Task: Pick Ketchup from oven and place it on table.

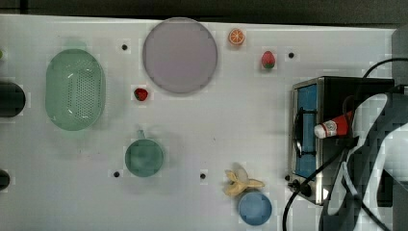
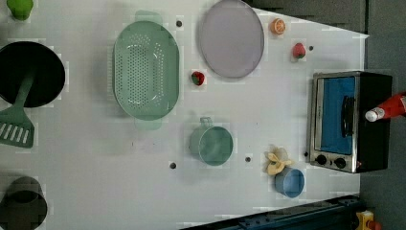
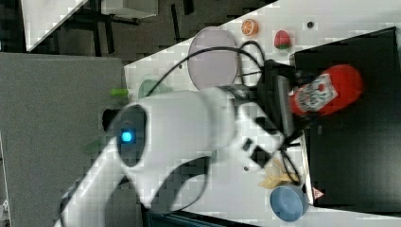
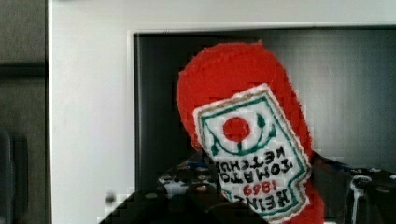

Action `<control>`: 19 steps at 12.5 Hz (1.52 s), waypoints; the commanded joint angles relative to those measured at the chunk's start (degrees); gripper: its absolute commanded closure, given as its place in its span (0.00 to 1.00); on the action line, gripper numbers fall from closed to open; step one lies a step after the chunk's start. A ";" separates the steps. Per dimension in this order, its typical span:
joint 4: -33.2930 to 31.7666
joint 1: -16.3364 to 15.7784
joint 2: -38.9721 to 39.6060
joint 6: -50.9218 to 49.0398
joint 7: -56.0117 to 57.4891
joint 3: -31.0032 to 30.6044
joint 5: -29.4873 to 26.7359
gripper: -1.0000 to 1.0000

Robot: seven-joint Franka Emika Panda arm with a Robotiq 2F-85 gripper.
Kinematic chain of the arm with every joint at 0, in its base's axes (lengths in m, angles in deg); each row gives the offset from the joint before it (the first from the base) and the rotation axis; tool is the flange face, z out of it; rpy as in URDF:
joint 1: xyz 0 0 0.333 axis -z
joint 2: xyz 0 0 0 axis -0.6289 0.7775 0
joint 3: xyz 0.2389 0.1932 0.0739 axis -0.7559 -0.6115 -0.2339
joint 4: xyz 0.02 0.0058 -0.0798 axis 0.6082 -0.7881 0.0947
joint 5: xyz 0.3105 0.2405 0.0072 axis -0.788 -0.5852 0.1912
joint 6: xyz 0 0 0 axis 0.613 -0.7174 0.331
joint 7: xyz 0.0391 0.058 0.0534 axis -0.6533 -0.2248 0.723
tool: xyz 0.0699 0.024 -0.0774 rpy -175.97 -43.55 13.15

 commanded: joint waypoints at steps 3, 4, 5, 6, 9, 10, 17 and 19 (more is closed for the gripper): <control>12.70 -7.31 -7.88 -21.19 1.33 -1.91 5.39 0.36; 13.49 -8.50 -8.67 -24.11 1.33 -3.55 6.25 0.36; 13.66 -9.64 -9.47 -26.08 1.33 -5.59 6.32 0.36; 13.62 -10.66 -10.01 -27.59 1.33 -8.06 6.32 0.36; 12.58 -12.83 -10.00 -29.59 1.33 -16.20 6.32 0.36; 11.49 -13.31 -10.01 -29.57 1.33 -18.70 6.32 0.36; -5.59 -14.55 -10.01 -21.32 0.92 -25.68 8.04 0.36; -12.72 -14.48 -9.92 -13.61 0.92 -25.06 8.11 0.36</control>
